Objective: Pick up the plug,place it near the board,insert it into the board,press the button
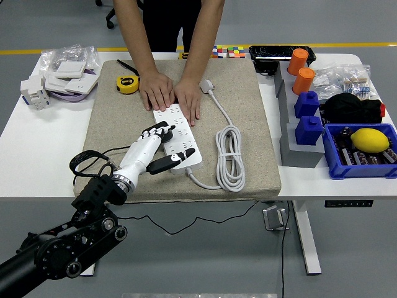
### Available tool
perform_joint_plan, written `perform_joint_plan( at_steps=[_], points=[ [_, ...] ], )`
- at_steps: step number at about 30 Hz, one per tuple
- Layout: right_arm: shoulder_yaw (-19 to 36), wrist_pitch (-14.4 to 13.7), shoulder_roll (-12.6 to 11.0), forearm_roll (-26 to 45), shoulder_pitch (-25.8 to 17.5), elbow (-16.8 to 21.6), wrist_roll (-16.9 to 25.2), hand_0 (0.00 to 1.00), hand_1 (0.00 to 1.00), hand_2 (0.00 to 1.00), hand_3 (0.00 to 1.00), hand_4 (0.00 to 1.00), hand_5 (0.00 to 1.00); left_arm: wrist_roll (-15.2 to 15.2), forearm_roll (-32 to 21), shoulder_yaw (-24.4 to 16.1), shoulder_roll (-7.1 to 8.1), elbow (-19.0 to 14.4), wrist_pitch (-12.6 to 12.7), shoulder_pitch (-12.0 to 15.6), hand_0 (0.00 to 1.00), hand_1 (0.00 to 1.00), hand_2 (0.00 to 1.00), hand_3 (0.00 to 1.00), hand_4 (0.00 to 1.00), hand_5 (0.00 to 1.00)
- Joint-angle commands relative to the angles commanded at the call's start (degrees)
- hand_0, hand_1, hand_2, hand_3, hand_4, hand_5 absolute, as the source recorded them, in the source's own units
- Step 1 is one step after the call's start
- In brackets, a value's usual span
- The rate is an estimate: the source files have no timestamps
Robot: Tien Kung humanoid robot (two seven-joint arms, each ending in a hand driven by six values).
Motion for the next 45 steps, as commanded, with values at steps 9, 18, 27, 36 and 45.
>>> perform_joint_plan(
  at_steps=[9, 18, 27, 36, 45],
  points=[
    [0.1, -0.1, 0.0, 0.1, 0.1, 0.0, 0.0, 0.998, 0.93, 0.872, 0.906, 0.998, 0.998, 5.1, 10.1, -1.5, 0.55, -4.3, 1.5, 0.5, 0.998, 0.998, 0.959, 0.945, 0.998, 0.998],
    [0.2, -0.2, 0.0, 0.4, 0.1, 0.0, 0.0, 0.998, 0.927, 0.872, 0.906, 0.998, 0.998, 14.0, 21.7, -2.8, 1.61, -5.6, -1.5, 0.3, 0.998, 0.998, 0.995, 0.892, 0.998, 0.998],
    [0.2, -0.2, 0.0, 0.7, 0.2, 0.0, 0.0, 0.998, 0.927, 0.872, 0.906, 0.998, 0.998, 13.7, 19.3, -1.0, 1.69, -4.3, -2.5, 0.2, 0.998, 0.998, 0.985, 0.884, 0.998, 0.998],
    [0.2, -0.2, 0.0, 0.8, 0.4, 0.0, 0.0, 0.998, 0.926, 0.872, 0.906, 0.998, 0.998, 13.4, 19.0, 0.4, 1.29, -1.9, -3.0, -0.9, 0.998, 0.998, 0.984, 0.882, 0.998, 0.998],
    [0.2, -0.3, 0.0, 0.8, 0.3, 0.0, 0.0, 0.998, 0.926, 0.872, 0.905, 0.998, 0.998, 13.3, 18.5, 2.1, 1.1, -0.5, -3.6, -1.8, 0.998, 0.998, 0.986, 0.881, 0.998, 0.998]
  ],
)
